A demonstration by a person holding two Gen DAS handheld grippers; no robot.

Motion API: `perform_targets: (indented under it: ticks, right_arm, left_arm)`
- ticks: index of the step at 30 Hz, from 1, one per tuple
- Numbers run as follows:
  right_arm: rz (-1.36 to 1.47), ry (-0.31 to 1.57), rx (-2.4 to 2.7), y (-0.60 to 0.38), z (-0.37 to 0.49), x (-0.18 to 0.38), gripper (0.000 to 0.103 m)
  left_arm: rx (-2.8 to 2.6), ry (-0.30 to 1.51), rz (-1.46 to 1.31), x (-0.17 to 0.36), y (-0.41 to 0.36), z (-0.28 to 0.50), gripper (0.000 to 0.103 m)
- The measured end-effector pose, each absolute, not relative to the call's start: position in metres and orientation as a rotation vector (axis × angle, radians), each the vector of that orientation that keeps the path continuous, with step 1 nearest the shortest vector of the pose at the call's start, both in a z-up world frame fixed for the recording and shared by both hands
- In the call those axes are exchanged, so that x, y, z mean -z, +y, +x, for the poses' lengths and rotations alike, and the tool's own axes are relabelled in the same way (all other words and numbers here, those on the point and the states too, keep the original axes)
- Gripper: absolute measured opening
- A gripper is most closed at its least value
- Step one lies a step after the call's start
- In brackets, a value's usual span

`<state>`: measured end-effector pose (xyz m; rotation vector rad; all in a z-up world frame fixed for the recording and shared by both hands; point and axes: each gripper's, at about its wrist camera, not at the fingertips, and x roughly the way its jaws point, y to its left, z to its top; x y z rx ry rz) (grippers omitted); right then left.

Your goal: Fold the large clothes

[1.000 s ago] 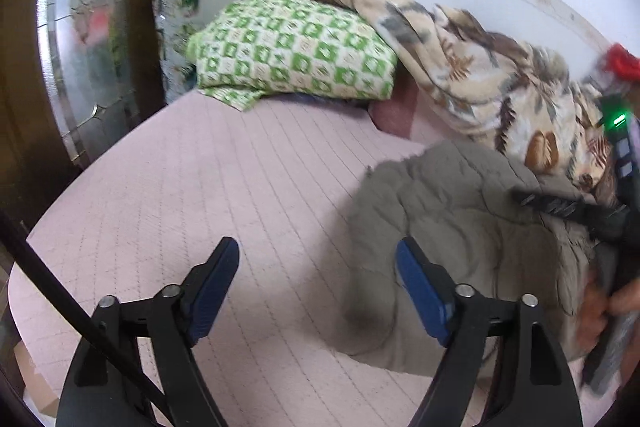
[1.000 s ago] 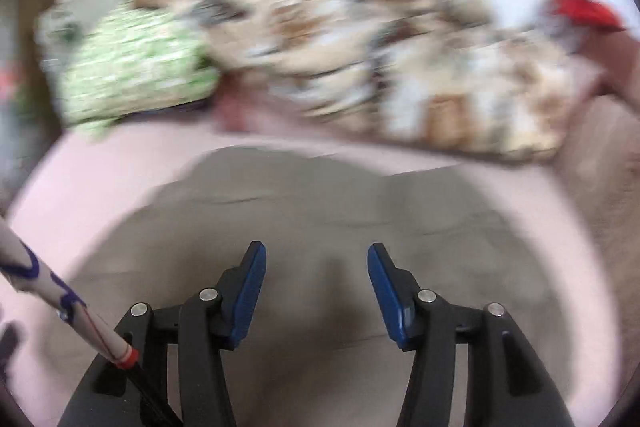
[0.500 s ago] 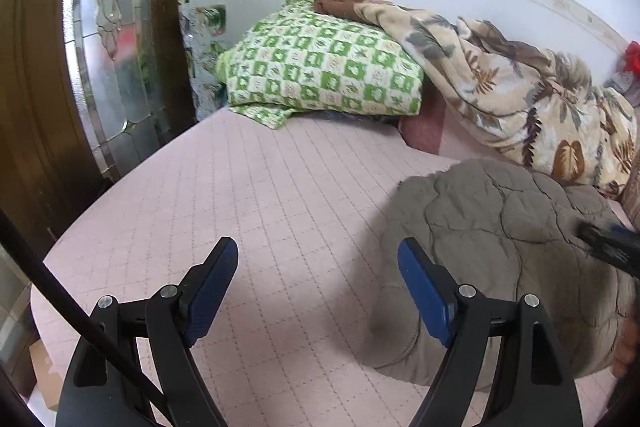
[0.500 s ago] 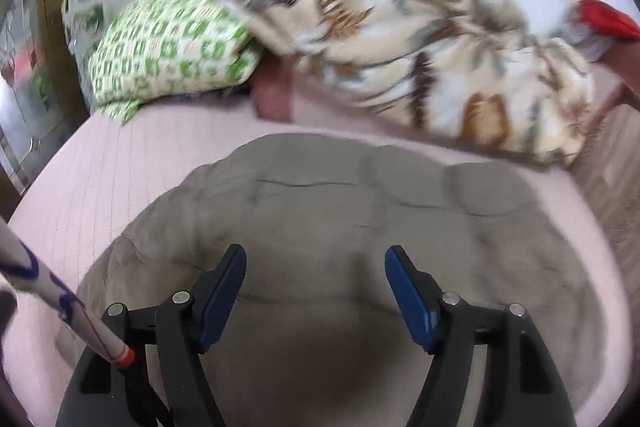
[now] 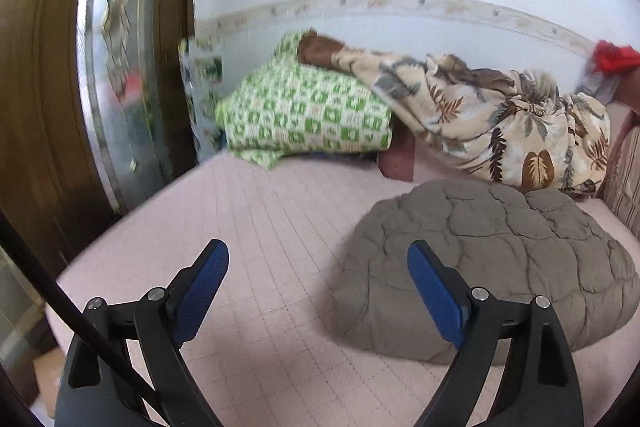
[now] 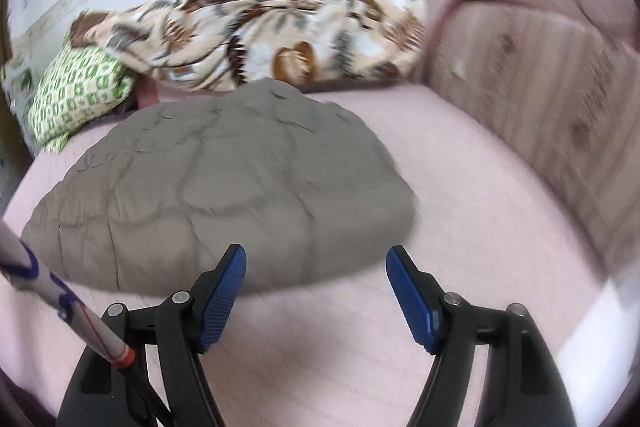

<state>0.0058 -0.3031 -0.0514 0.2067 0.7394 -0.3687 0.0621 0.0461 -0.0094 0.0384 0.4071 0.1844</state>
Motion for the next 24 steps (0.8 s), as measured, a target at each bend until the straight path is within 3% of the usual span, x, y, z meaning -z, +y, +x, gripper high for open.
perform_targets:
  ticks: [10, 24]
  right_arm:
    - [0.204, 0.658, 0.47, -0.332, -0.052, 0.072, 0.078]
    - [0.172, 0.637, 0.368, -0.301, -0.054, 0.072, 0.083]
  left_arm:
    - [-0.067, 0.538, -0.004, 0.004, 0.007, -0.003, 0.092]
    - [-0.102, 0.664, 0.177, 0.037, -0.041, -0.03, 0.092]
